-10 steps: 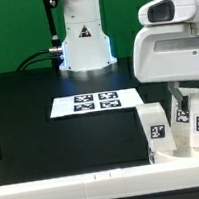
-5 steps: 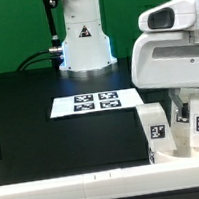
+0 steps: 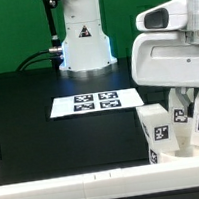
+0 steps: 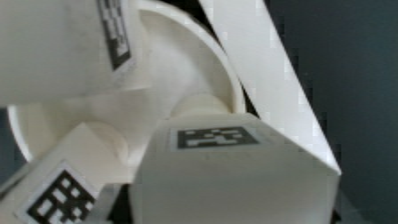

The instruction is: Assemble stool

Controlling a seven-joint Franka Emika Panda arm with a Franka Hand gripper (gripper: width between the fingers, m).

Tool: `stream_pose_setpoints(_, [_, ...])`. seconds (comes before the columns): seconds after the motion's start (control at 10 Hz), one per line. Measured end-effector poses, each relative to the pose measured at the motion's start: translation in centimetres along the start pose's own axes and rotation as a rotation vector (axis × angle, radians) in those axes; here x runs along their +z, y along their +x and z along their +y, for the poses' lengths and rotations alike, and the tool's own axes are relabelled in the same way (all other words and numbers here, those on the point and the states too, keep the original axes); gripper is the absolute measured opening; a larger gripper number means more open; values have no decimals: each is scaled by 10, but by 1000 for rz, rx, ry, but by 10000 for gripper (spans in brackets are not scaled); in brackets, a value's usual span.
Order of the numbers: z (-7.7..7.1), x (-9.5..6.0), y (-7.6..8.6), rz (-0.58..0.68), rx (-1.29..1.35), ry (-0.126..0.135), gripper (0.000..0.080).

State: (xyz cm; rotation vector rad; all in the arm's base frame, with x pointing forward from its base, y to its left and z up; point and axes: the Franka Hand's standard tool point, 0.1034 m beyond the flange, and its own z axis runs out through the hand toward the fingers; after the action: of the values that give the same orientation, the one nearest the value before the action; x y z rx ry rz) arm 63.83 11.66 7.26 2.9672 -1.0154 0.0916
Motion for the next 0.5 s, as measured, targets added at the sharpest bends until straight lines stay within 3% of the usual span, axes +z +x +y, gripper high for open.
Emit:
stream_pose_setpoints(0.2, [0, 1, 0, -12, 351, 13, 334])
stream_pose_setpoints(0.3, [-2, 2, -2, -19, 547, 33, 333])
stream_pose_setpoints(0.4, [-1, 3, -3, -32, 681, 53, 334])
stream_pose_setpoints(0.5, [-2, 3, -3, -35, 728, 53, 334])
